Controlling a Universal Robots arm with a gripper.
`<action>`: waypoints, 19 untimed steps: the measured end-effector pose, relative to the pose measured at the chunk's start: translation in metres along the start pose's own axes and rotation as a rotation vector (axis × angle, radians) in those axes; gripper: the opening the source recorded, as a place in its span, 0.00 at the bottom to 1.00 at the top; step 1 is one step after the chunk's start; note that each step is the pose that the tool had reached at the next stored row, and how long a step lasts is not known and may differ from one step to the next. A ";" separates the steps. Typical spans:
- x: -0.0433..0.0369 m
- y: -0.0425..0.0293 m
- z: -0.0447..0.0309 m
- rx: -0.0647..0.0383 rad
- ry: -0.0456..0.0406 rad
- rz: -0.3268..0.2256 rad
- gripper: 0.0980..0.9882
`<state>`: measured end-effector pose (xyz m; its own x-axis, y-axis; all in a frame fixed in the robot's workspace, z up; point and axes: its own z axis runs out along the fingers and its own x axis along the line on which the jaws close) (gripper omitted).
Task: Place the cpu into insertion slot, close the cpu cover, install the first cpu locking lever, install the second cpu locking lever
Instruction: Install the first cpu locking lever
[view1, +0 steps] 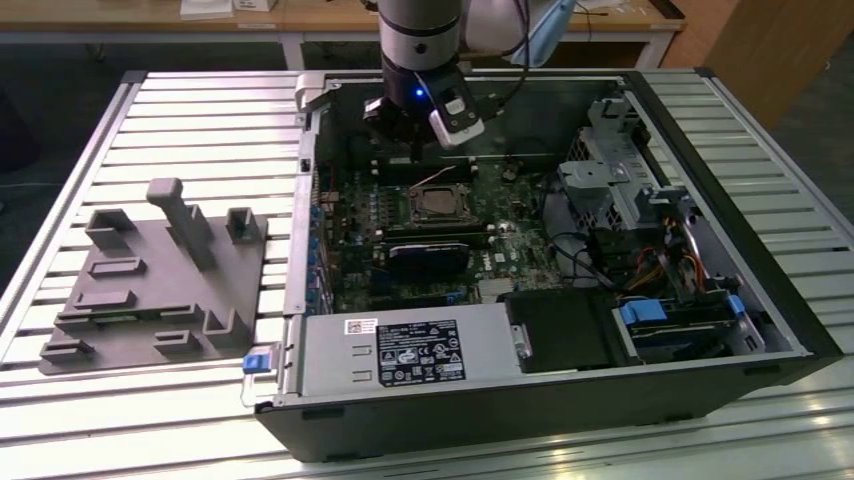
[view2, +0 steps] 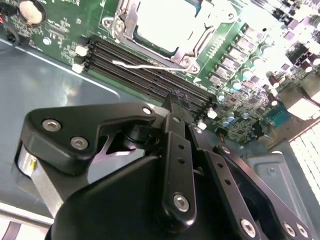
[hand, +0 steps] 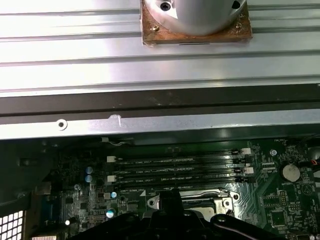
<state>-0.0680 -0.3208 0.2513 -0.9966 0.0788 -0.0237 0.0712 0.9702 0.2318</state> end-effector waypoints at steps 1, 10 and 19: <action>0.0000 0.0000 0.0000 0.000 -0.0001 0.000 0.01; 0.0051 -0.0005 0.0006 0.017 -0.0376 -0.012 0.01; 0.0059 -0.0023 0.0078 0.028 -0.0988 -0.022 0.01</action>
<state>-0.0737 -0.3207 0.2431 -0.9891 0.0785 -0.1244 0.0521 0.9779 0.2027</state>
